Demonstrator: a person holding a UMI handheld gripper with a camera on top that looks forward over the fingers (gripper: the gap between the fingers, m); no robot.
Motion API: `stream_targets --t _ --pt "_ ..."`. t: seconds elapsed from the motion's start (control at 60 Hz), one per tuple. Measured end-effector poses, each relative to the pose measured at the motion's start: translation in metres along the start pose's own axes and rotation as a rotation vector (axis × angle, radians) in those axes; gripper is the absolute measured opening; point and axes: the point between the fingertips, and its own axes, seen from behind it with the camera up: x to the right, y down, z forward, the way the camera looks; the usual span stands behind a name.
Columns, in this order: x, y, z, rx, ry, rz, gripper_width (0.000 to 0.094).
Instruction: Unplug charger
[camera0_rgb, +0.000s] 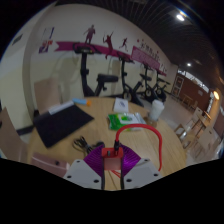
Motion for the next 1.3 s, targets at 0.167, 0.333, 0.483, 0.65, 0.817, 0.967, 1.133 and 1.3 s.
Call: stream_targets --t 0.167,0.333,0.483,0.65,0.817,0.967,1.133,1.3 --pt "0.007 0.087 0.040 -0.180 -0.055 -0.040 0.0238" --pt "-0.009 0.119 0.052 -0.257 -0.124 -0.041 0.0327" --pt "-0.006 0.111 0.034 -0.245 -0.124 -0.014 0.0869" --pt "-0.009 0.090 -0.051 -0.221 -0.150 0.048 0.0854" --pt "-0.006 0.054 -0.177 -0.158 -0.148 0.093 0.0854" --pt "-0.009 0.028 -0.266 -0.093 -0.130 0.138 0.0860" --pt "-0.017 0.023 -0.317 -0.050 -0.091 0.145 0.0862" --pt "-0.030 0.026 -0.332 -0.040 -0.089 0.138 0.0855"
